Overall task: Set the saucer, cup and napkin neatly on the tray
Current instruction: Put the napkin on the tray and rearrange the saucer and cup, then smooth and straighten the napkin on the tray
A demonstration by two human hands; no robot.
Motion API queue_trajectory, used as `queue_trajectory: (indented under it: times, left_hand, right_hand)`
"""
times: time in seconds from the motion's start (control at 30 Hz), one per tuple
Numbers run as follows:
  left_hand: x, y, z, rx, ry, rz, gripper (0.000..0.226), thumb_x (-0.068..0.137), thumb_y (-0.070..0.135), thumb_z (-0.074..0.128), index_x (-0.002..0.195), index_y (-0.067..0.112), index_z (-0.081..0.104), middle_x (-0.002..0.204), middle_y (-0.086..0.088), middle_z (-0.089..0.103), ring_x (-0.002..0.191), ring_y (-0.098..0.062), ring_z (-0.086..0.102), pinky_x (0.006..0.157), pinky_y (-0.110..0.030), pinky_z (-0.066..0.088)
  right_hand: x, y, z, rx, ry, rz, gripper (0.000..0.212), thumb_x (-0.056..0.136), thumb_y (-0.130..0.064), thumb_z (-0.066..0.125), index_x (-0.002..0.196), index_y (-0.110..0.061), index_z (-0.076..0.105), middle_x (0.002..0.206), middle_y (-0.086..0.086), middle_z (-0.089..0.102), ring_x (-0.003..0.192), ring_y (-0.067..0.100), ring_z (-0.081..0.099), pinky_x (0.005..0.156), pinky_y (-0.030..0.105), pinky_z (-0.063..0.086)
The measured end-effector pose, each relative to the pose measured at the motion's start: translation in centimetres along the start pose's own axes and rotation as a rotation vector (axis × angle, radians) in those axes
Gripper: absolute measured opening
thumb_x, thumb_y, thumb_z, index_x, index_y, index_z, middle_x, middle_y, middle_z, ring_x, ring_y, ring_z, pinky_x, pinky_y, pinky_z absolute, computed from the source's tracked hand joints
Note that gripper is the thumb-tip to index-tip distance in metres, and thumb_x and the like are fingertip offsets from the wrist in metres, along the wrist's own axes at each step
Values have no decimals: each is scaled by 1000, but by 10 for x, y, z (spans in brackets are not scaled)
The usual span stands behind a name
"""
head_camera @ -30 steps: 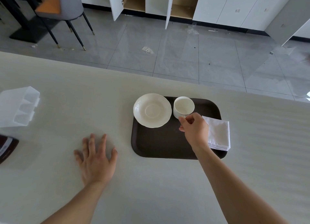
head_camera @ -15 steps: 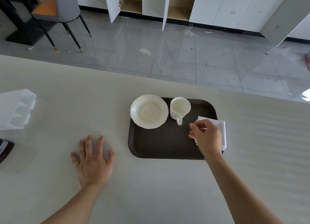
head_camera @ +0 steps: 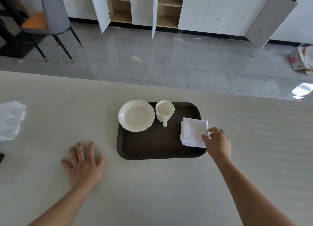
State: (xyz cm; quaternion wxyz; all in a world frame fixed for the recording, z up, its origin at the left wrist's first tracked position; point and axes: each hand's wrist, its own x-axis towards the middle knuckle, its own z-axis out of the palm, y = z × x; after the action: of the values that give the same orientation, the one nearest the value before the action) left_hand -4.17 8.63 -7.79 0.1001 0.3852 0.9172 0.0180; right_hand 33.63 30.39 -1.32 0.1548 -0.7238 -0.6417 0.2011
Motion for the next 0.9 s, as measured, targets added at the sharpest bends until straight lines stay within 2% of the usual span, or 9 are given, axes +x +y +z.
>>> queue_trajectory:
  times: [0.13,0.23,0.37,0.43,0.53,0.63,0.73,0.8,0.9]
  left_hand:
    - [4,15,-22,-14,-111,-81,69,92,48,48,152,23,24,162,-14,14,148,-35,6,113,-63,15]
    - [-3,36,-41,-166,-46,-61,65,86,27,63,145,13,40,153,-19,34,141,-37,27,107,-57,31]
    - [-32,80,-41,-314,165,233,44,76,7,66,120,6,64,121,-19,62,110,-43,56,85,-52,49]
    - [-46,110,-40,-357,197,402,39,72,10,62,110,9,70,112,-14,65,102,-38,62,82,-49,52]
    - [-57,153,-37,-404,178,609,34,69,6,71,102,13,73,106,-7,66,97,-30,65,83,-43,53]
    - [-63,191,-36,-428,89,734,35,71,9,72,105,17,71,103,-2,64,92,-22,64,79,-36,53]
    - [-62,219,-34,-368,17,821,37,78,17,65,114,20,66,108,0,62,92,-19,62,76,-34,54]
    - [-59,232,-30,-307,-13,847,40,82,21,61,122,20,61,115,-1,60,95,-20,61,75,-33,53]
    - [-55,243,-23,-186,-47,851,48,89,29,52,136,24,48,134,-3,51,107,-21,56,78,-35,52]
  right_hand:
    - [9,-1,-4,4,-61,49,33,87,-25,67,117,-12,65,102,9,70,94,30,63,76,34,48]
    - [10,-3,-6,1,-80,21,32,87,-22,66,117,-13,65,101,8,71,93,29,64,75,32,48]
    - [15,-7,-6,23,-86,-44,27,86,-18,66,113,-14,68,97,6,72,87,27,64,71,31,47]
    - [18,-10,-4,39,-92,-61,24,85,-17,67,109,-15,69,94,5,71,84,27,63,69,30,46]
    - [21,-15,-1,57,-99,-80,20,84,-15,67,103,-14,69,88,5,70,81,27,62,69,31,48]
    - [22,-18,5,35,-117,-112,18,84,-15,67,102,-14,68,83,3,68,78,26,60,66,30,46]
    - [22,-14,8,-13,-141,-161,24,85,-15,65,110,-14,66,96,5,65,84,27,60,69,30,44]
    - [19,-10,9,-52,-142,-206,30,86,-15,65,116,-14,64,109,5,60,94,28,61,73,32,47]
    - [15,-3,8,-54,-132,-241,32,87,-17,68,118,-15,64,112,3,59,99,26,61,72,30,46]
